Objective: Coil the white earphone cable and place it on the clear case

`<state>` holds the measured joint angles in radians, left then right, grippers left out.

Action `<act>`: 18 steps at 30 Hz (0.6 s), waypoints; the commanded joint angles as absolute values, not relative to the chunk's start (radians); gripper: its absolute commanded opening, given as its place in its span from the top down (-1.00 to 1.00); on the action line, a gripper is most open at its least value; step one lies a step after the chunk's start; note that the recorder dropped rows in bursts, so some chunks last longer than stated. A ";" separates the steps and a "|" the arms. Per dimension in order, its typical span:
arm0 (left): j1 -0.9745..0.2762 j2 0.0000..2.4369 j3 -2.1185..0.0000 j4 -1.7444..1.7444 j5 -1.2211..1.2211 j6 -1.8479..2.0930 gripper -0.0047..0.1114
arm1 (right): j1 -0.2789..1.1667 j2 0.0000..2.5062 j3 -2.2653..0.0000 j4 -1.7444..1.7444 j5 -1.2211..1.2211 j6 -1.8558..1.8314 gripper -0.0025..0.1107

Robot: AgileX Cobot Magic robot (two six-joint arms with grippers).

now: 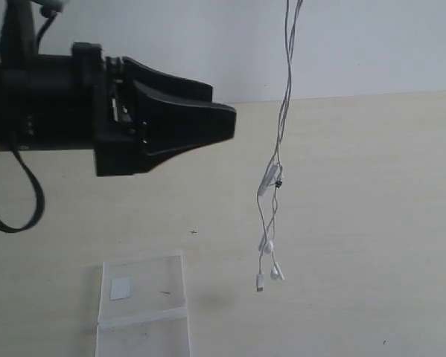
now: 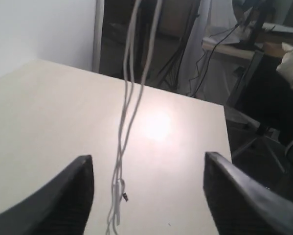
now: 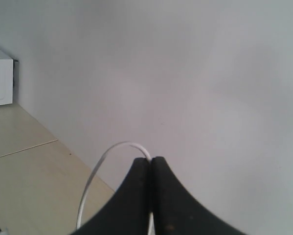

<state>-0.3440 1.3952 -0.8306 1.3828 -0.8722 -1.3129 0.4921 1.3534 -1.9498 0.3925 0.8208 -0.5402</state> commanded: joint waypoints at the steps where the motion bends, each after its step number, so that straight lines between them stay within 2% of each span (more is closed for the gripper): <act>1: -0.437 1.431 -0.868 1.366 -0.731 -1.320 -0.18 | 0.494 1.352 -1.955 0.391 0.816 -0.523 0.96; 8: -0.508 1.500 -0.941 1.345 -0.611 -1.312 -0.18 | 0.494 1.352 -1.955 0.391 0.816 -0.511 0.96; 18: -0.511 1.599 -0.998 1.343 -0.542 -1.312 -0.18 | 0.494 1.352 -1.955 0.393 0.816 -0.494 0.96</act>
<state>-0.5055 1.5759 -0.9793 1.3597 -0.5549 -1.3129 0.4921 1.3534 -1.9498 0.3925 0.8208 -0.5011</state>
